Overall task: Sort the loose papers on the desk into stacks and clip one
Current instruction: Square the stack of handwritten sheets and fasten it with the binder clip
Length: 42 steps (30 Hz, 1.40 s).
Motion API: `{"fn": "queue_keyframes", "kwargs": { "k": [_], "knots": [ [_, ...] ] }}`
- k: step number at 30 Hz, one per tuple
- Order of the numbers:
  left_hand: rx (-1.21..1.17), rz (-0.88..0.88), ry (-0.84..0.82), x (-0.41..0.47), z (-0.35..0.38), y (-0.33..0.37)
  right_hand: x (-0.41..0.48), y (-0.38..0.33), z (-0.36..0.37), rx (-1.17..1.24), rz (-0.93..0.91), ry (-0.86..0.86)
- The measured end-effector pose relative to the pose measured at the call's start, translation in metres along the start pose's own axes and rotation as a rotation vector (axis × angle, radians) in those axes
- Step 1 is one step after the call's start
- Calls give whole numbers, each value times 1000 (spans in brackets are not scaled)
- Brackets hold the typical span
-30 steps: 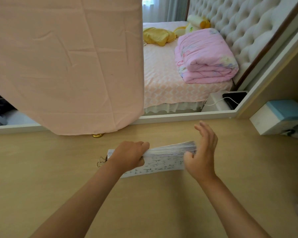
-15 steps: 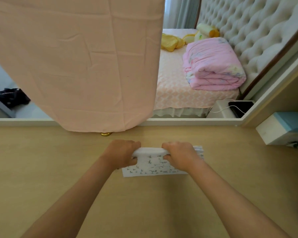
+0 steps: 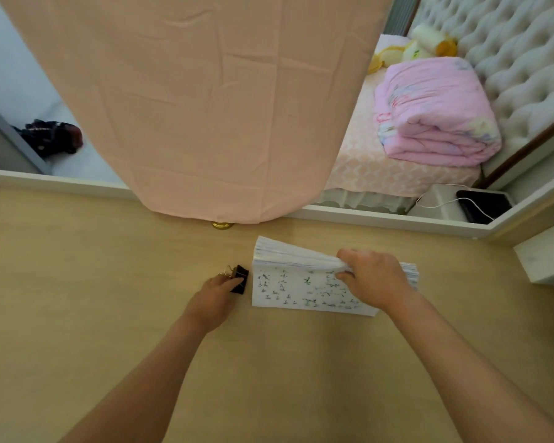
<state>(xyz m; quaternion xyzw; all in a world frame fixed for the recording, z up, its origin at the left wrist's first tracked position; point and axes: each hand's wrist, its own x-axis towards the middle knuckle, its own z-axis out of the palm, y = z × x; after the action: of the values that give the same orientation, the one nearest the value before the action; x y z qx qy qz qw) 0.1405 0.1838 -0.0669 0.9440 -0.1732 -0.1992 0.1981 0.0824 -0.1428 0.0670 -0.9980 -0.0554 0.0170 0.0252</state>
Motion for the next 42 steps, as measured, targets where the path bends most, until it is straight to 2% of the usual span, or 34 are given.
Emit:
{"fn": "queue_keyframes", "kwargs": {
  "k": [3, 5, 12, 19, 21, 24, 25, 27, 28, 30, 31, 32, 36, 42],
  "knots": [
    [-65, -63, 125, -12, 1, -5, 1, 0, 1, -9, 7, 6],
    [-46, -67, 149, -25, 1, -8, 2, 0, 2, -4, 15, 5],
    [-29, 251, -16, -65, 33, 31, 2, -3, 3, 12, 38, 9],
    [192, 485, -53, -32, 49, 118, 0, -4, 5, -6, 29, 22],
    [231, 613, 50, -24, 35, 132, 1, -4, 5, -7, 29, 21],
    [154, 962, 428, -16, -3, 159, 0, -4, 5, -13, 17, 23],
    [126, 998, 526, -13, -21, 170, 0, -4, 4, -5, 12, 31],
    [160, 905, 586, 3, -53, 186, -1, -4, 4, 9, 1, 44],
    [264, 807, 512, 13, -65, 190, -1, -4, 3, 9, 0, 41],
    [474, 622, 253, 29, -78, 188, -1, -4, 1, 19, 11, 29],
    [520, 584, 156, 33, -80, 183, -1, -4, 1, 19, 15, 24],
    [535, 584, 101, 35, -81, 176, -1, -3, 1, 12, 13, 21],
    [553, 702, 176, 34, -83, 147, 1, 0, 2, -18, 5, 14],
    [528, 723, 152, 38, -82, 143, 3, 8, -4, -3, 16, -53]
  ]
}}
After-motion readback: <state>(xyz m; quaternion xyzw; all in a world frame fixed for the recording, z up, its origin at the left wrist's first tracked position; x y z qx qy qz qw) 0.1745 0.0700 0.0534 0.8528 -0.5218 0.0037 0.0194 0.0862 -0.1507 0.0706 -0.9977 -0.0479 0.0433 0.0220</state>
